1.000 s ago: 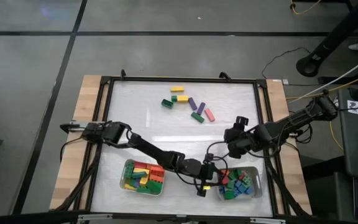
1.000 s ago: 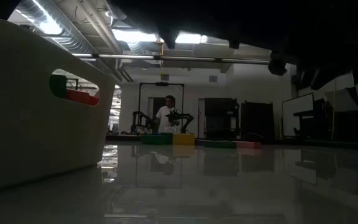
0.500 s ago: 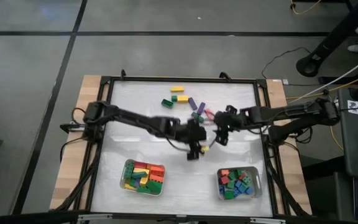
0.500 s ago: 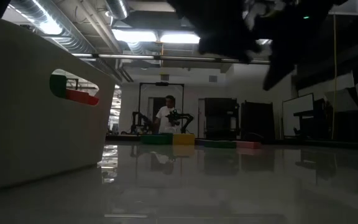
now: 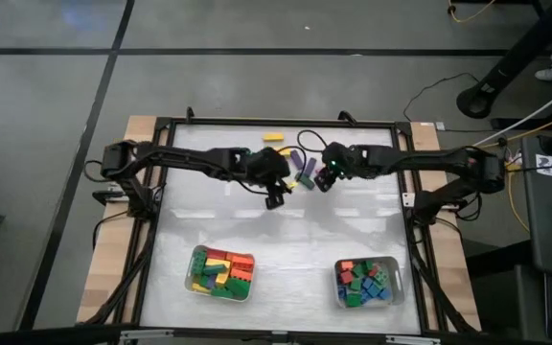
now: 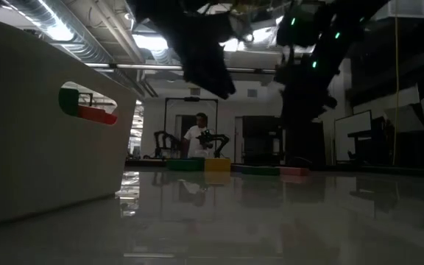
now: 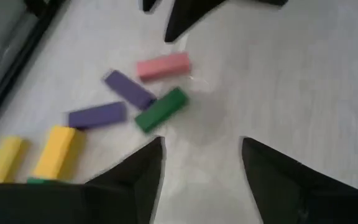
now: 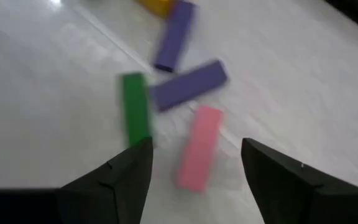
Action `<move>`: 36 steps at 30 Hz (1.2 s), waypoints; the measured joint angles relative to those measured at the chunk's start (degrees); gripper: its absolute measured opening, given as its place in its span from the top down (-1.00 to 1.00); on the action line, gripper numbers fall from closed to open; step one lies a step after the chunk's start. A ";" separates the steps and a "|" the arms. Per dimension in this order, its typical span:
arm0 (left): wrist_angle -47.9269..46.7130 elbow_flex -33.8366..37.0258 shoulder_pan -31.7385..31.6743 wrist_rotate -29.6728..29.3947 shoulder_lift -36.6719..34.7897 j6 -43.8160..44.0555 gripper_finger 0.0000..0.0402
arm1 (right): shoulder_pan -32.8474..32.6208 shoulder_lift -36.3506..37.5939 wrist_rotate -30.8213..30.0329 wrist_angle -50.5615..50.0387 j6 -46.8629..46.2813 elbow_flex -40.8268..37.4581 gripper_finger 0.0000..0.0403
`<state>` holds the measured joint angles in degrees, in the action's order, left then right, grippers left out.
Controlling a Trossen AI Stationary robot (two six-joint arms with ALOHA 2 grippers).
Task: Sort blocks by size
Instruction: Put the rectangular pink block into the white bin
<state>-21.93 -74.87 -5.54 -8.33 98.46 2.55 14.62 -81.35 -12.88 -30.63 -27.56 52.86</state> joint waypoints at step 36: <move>2.05 26.92 -0.48 0.22 -31.62 4.50 0.01 | 3.40 -17.07 6.07 3.89 -0.69 0.13 0.53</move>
<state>-19.88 -47.95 -6.02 -8.11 66.83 7.04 18.02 -98.41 -6.82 -26.74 -28.25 52.99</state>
